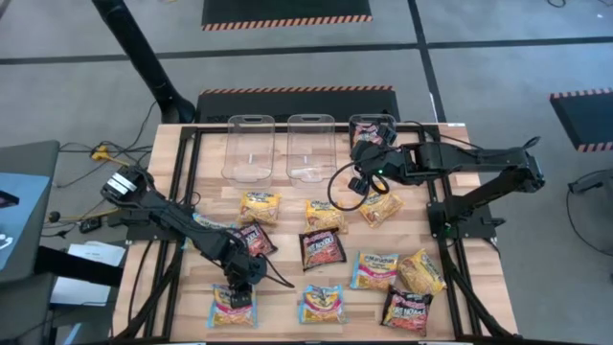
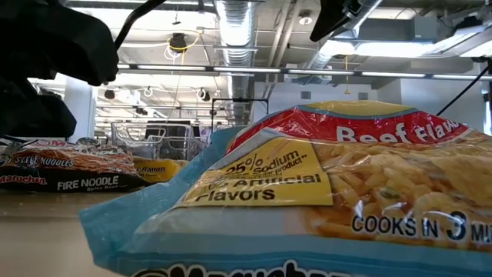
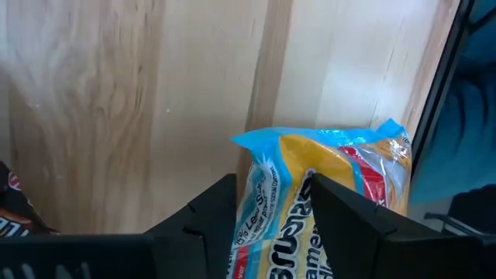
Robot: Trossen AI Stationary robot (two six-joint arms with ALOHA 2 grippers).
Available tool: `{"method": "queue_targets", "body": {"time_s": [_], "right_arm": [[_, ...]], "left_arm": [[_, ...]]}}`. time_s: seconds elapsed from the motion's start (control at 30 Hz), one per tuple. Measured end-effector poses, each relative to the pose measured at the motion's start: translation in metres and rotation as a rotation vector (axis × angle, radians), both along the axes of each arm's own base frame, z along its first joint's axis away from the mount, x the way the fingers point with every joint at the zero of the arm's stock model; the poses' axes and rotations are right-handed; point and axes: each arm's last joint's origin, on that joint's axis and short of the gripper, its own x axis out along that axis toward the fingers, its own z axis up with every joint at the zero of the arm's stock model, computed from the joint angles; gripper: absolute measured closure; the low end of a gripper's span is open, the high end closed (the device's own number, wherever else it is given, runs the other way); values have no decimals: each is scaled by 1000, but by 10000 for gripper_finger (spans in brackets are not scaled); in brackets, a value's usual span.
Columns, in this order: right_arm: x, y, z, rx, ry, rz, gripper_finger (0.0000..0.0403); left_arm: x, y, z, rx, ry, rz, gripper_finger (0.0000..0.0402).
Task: Sort Maruchan noodles
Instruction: Put the blue noodle pack into the middle transparent bin
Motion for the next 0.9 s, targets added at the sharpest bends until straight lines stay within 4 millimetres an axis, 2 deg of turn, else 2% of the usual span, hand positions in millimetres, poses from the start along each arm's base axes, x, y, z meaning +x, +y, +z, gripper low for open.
{"method": "queue_targets", "body": {"time_s": [0.43, 0.9], "right_arm": [[0, 0, 0, 0, 1, 1, 309], [0, 0, 0, 0, 1, 1, 309]], "left_arm": [[0, -1, 0, -14, -4, -24, 392], [1, 0, 2, -23, -14, -33, 401]]}}
